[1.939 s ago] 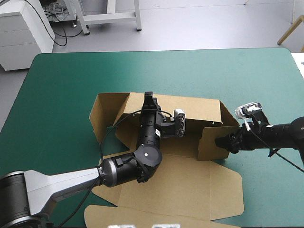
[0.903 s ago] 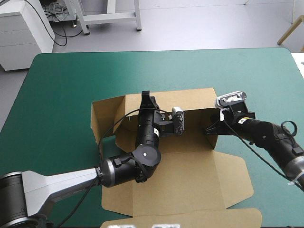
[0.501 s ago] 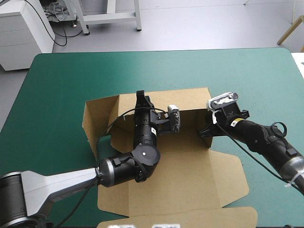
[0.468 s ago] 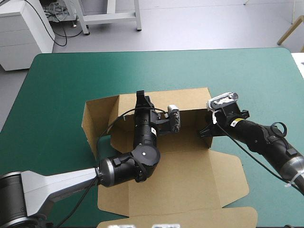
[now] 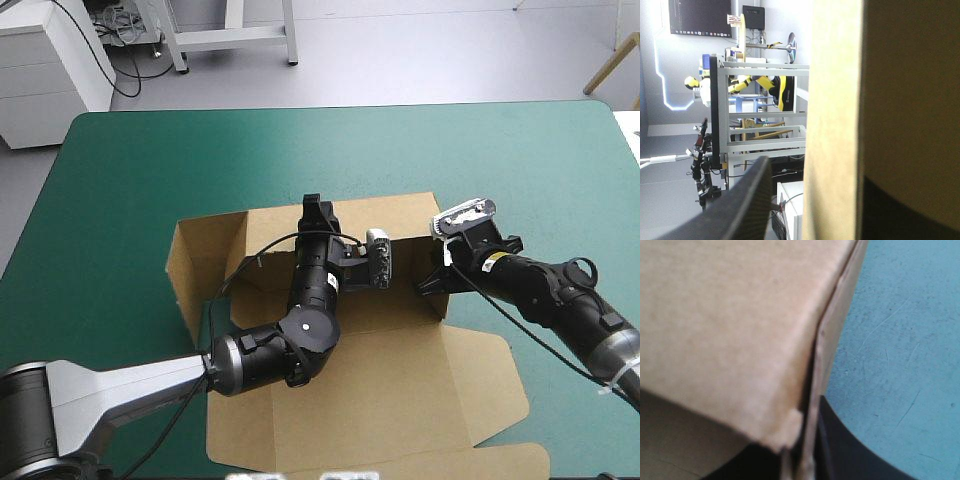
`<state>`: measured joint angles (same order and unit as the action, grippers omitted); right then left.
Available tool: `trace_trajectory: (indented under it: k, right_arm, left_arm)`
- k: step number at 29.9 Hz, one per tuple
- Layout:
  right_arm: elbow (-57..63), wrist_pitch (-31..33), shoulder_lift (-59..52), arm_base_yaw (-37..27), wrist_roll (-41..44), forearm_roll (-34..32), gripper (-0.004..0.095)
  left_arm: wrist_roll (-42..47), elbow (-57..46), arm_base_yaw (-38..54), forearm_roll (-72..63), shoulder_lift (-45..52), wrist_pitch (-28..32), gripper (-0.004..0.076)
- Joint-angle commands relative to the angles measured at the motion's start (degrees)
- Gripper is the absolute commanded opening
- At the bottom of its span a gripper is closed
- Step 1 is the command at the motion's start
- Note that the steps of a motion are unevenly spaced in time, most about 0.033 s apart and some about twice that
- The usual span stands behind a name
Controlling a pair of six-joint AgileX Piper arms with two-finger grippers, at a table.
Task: Fold the box
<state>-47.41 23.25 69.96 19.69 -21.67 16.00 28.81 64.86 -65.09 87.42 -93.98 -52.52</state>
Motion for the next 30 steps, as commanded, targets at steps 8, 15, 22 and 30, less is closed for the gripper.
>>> trace_trajectory:
  k: [8,15,22,30]
  right_arm:
    - [-2.2,0.0,-1.7,0.4,7.7,-9.9,0.0]
    - [-9.2,5.7,0.6,0.4,12.9,-14.0,0.0]
    - [-18.8,16.1,8.5,0.4,17.8,-17.4,0.0]
    - [-25.5,21.8,13.5,-1.2,19.9,-17.3,0.0]
  left_arm:
    - [0.2,1.6,-0.1,7.5,2.1,-0.9,0.0619]
    - [0.2,1.6,-0.1,10.8,2.1,1.2,0.0619]
    - [0.3,1.6,-1.7,16.0,2.1,2.0,0.0619]
    - [0.3,1.6,-5.9,16.6,2.1,1.7,0.0584]
